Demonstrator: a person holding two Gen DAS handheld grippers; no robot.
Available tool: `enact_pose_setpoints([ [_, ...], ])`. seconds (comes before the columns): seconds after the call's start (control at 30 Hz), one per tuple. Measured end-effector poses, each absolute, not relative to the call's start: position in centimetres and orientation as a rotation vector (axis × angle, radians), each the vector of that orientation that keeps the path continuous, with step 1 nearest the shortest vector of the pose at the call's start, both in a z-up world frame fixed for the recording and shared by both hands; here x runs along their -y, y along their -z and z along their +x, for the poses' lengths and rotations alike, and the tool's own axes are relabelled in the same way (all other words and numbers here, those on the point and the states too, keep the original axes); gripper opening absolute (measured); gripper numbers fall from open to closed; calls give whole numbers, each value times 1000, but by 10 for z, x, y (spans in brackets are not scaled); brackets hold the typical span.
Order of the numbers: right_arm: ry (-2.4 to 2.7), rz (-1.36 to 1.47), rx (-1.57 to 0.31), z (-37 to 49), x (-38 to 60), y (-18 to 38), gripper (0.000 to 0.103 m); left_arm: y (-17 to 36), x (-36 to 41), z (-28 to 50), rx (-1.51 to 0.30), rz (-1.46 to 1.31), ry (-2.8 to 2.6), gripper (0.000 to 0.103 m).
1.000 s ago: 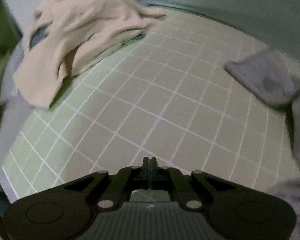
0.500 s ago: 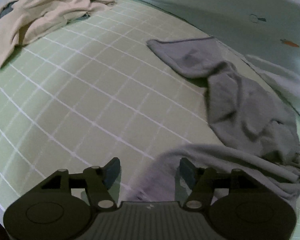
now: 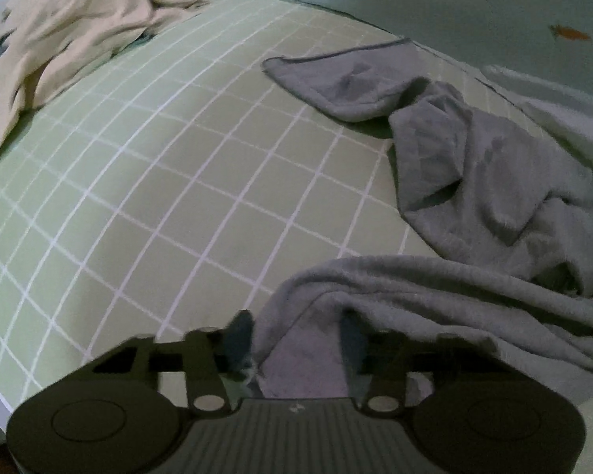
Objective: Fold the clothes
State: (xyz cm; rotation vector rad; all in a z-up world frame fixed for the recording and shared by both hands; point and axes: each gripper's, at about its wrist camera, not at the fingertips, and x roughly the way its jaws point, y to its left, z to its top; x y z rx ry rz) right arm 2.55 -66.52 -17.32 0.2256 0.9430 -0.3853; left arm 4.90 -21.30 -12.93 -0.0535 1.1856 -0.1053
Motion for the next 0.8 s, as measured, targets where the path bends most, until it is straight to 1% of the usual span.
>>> enact_pose_setpoints([
  [0.03,368,224,-942,29,665,174,43,129,215,51,-1187,-41,114,34],
  [0.07,349,222,-941,31,664,174,38,129,218,52,-1189,-30,118,31],
  [0.1,330,221,-939,34,663,174,28,129,220,55,-1191,-20,120,27],
  [0.13,315,209,-942,35,661,173,19,129,222,57,-1192,-14,122,20],
  [0.2,281,170,-948,38,654,173,2,129,224,60,-1195,-18,125,12],
  [0.23,280,152,-947,37,651,173,2,130,225,62,-1195,-21,125,9],
  [0.33,347,89,-900,26,650,163,2,129,229,66,-1188,-27,116,5],
  [0.53,662,46,-749,-39,672,108,2,119,238,65,-1136,-25,128,4],
  [0.67,882,-14,-739,-96,672,89,2,114,241,62,-1106,4,118,4],
  [0.8,846,83,-860,-133,665,113,2,105,216,76,-1069,10,40,4],
])
